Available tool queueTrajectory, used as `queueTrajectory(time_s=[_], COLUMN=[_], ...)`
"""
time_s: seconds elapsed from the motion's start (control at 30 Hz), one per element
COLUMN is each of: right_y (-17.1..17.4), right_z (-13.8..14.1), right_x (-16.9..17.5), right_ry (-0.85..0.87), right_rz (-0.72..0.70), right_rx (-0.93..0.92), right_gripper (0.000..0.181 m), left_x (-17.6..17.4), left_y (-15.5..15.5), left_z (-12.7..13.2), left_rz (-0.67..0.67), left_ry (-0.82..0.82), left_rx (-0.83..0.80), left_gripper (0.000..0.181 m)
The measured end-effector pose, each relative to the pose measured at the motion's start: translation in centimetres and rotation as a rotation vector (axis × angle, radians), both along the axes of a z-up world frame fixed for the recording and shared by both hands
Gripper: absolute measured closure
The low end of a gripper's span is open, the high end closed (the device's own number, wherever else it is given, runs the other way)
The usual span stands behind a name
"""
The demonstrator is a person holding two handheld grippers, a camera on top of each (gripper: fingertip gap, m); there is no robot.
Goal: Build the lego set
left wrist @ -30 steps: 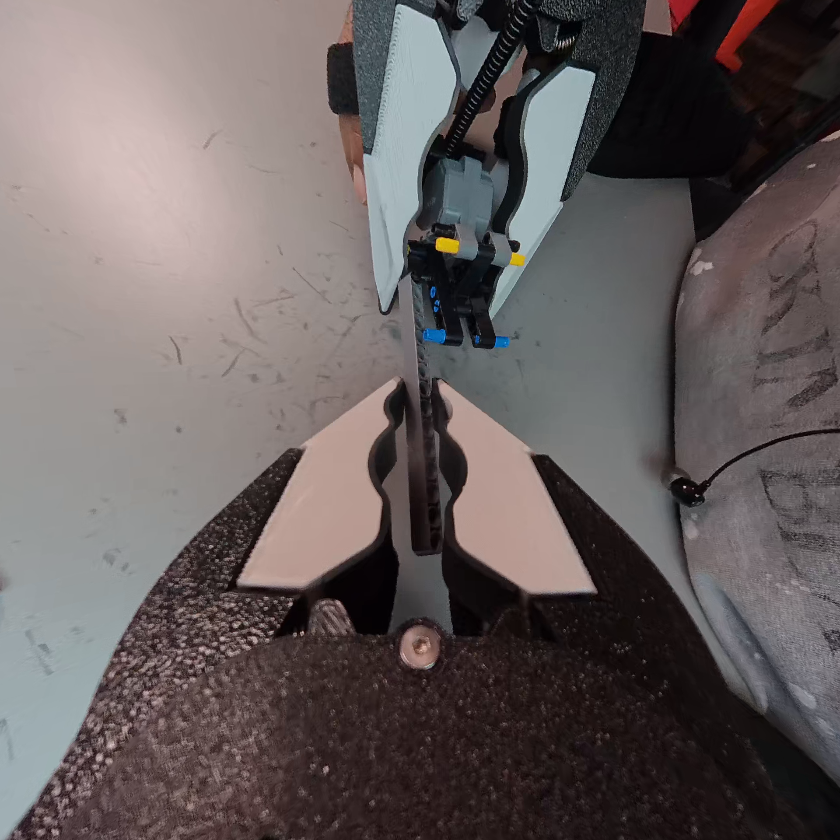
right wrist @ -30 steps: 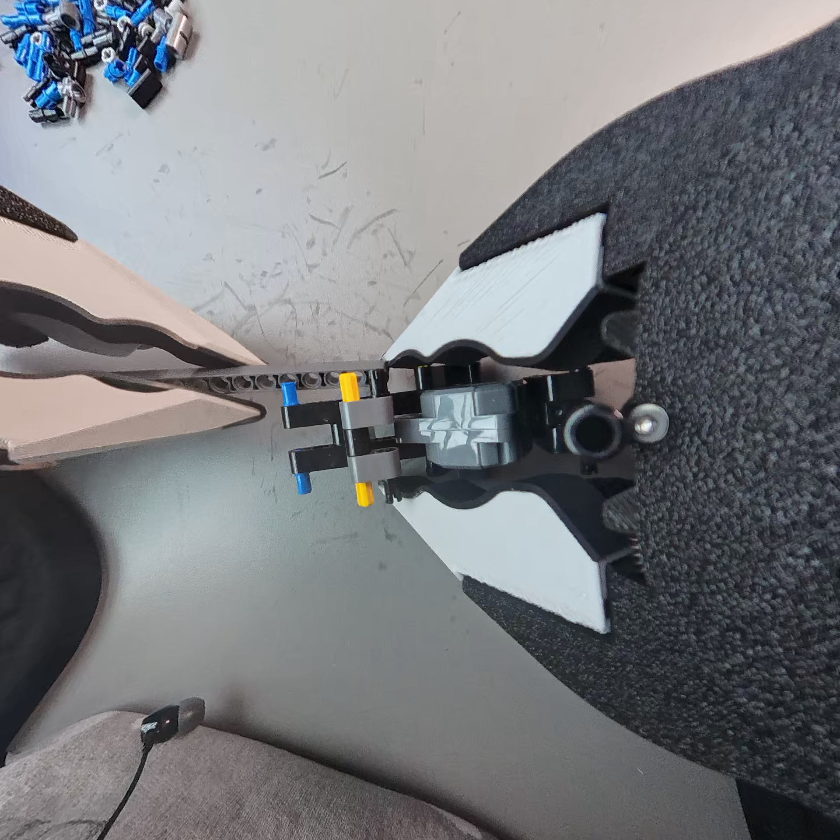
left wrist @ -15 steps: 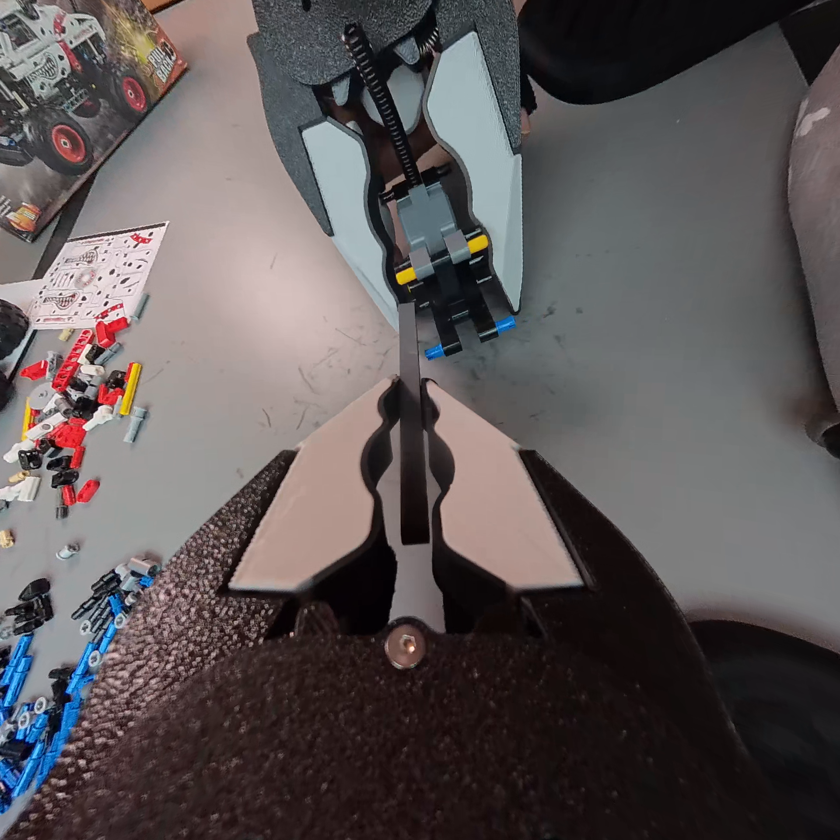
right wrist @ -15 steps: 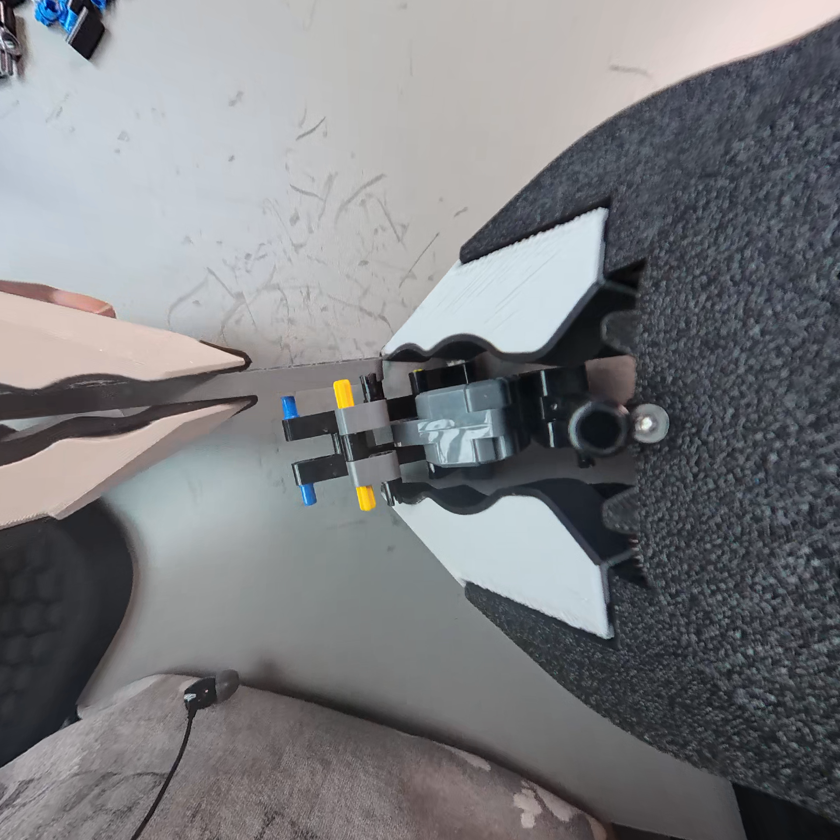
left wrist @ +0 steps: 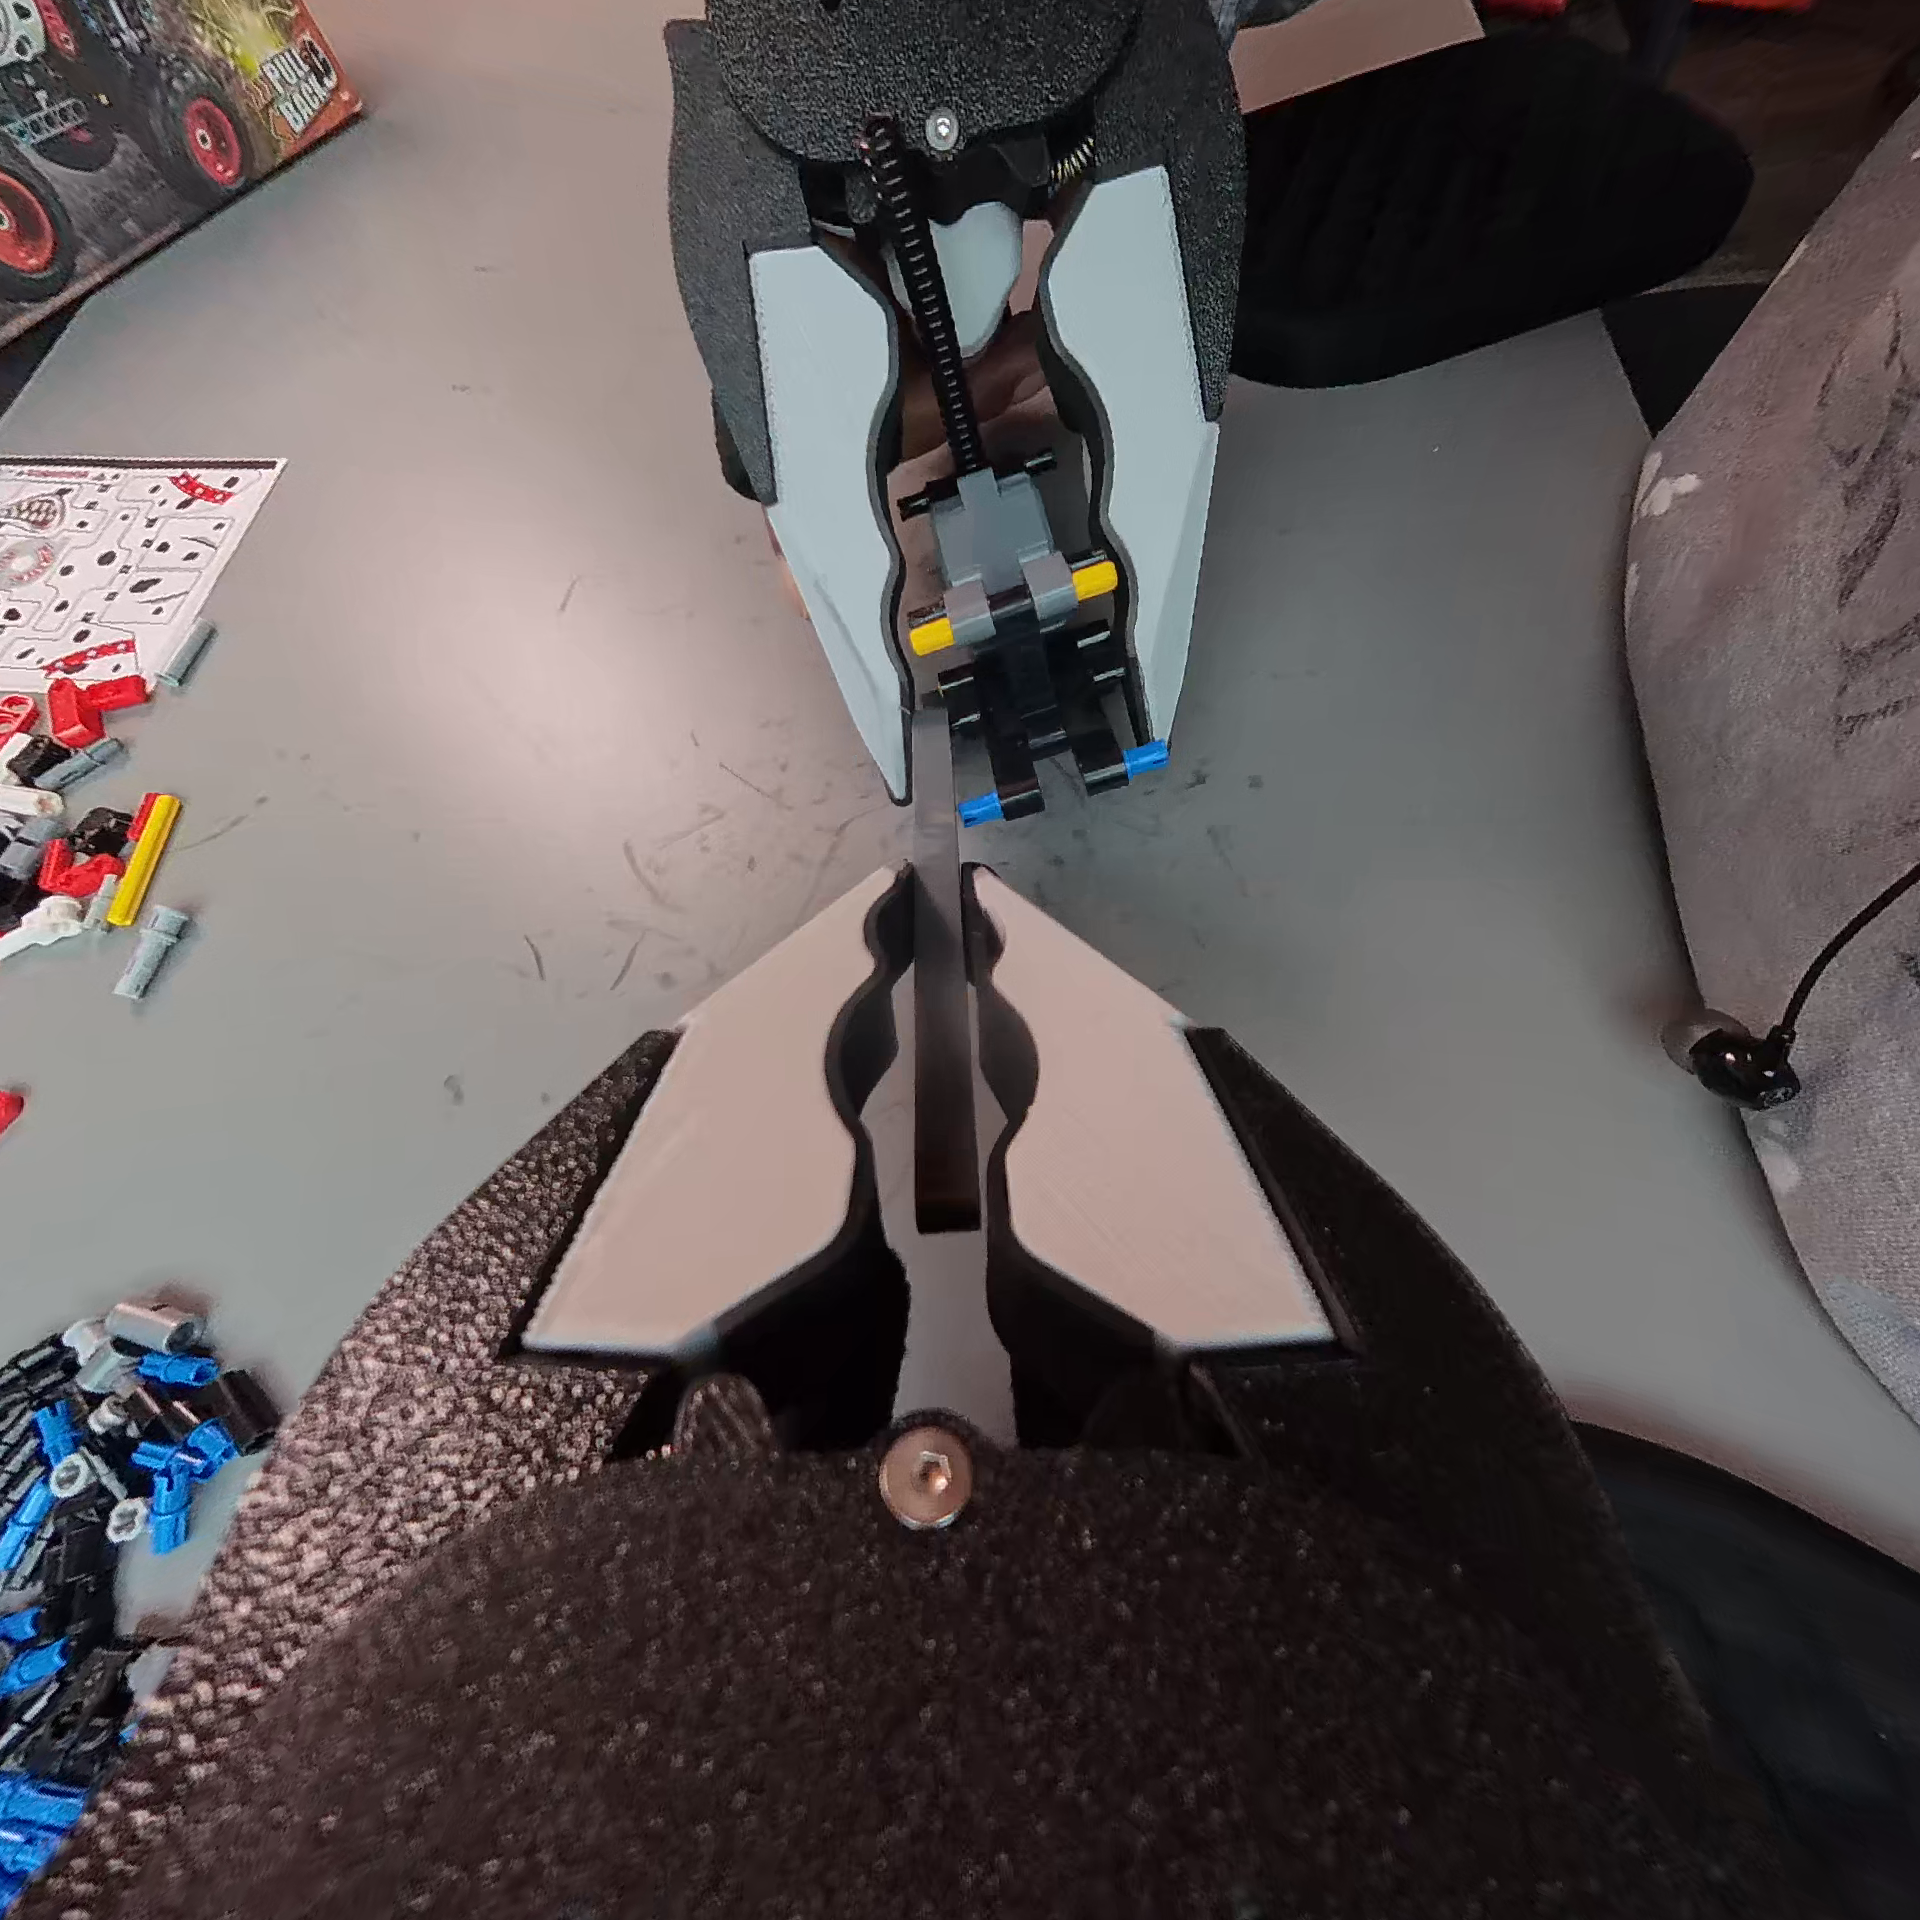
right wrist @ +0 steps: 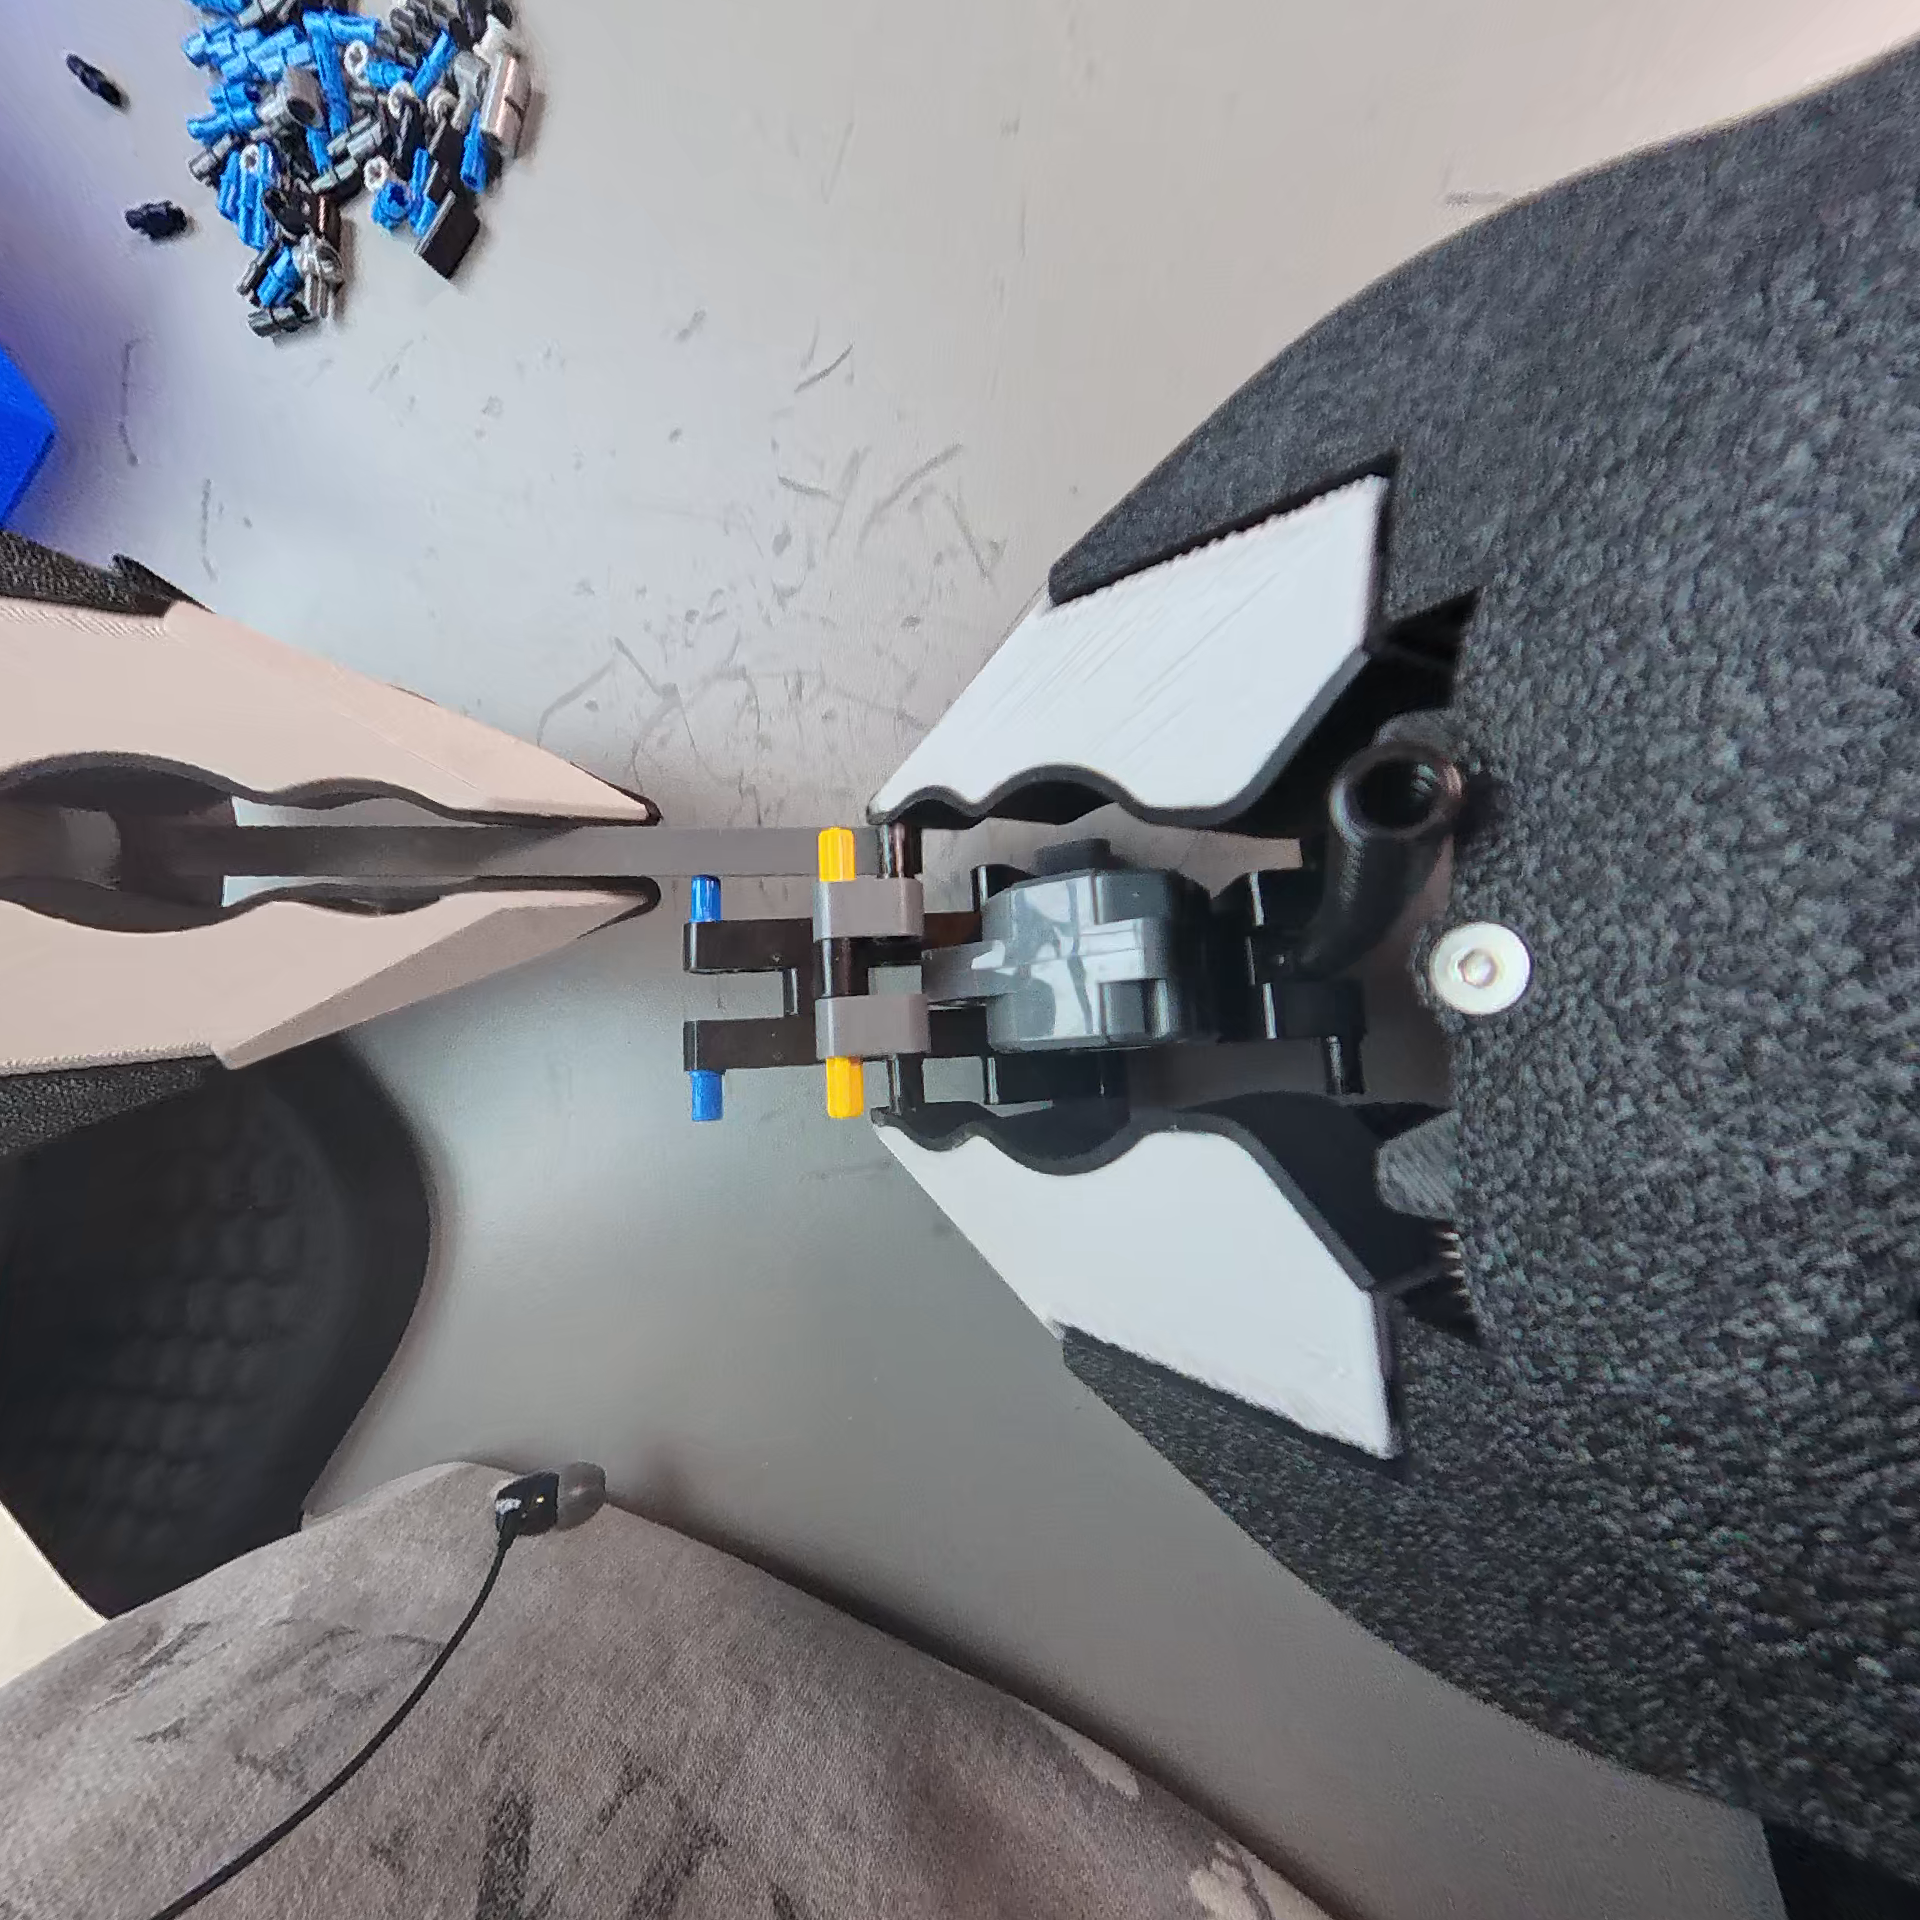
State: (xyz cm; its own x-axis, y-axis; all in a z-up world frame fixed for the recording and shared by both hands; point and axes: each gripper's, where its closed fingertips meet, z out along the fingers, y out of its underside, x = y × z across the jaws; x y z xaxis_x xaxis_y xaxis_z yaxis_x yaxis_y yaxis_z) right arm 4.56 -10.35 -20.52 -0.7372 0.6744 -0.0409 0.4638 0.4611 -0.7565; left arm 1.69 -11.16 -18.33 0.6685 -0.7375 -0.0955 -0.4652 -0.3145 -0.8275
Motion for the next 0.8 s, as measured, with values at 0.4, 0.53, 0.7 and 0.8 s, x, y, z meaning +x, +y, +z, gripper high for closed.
queueTrajectory(time_s=[0.4, 0.53, 0.7, 0.8], right_y=[-0.43, -0.42, -0.15, -0.08], right_z=[-0.18, 0.13, 0.52, 0.47], right_x=[0.55, 0.69, 0.72, 0.83], right_ry=[-0.014, -0.037, -0.047, -0.039], right_rz=[0.008, -0.004, -0.018, -0.012], right_rx=[-0.002, -0.069, -0.134, -0.123], right_gripper=[0.130, 0.130, 0.130, 0.130], left_x=[0.58, 0.70, 0.69, 0.74], left_y=[-0.46, -0.31, 0.19, 0.31], left_z=[0.14, 0.30, 0.53, 0.51], left_rz=[0.035, 0.095, 0.171, 0.186], left_ry=[-0.208, -0.331, -0.519, -0.581], left_rx=[-0.247, -0.379, -0.527, -0.583], left_gripper=[0.171, 0.171, 0.171, 0.171])
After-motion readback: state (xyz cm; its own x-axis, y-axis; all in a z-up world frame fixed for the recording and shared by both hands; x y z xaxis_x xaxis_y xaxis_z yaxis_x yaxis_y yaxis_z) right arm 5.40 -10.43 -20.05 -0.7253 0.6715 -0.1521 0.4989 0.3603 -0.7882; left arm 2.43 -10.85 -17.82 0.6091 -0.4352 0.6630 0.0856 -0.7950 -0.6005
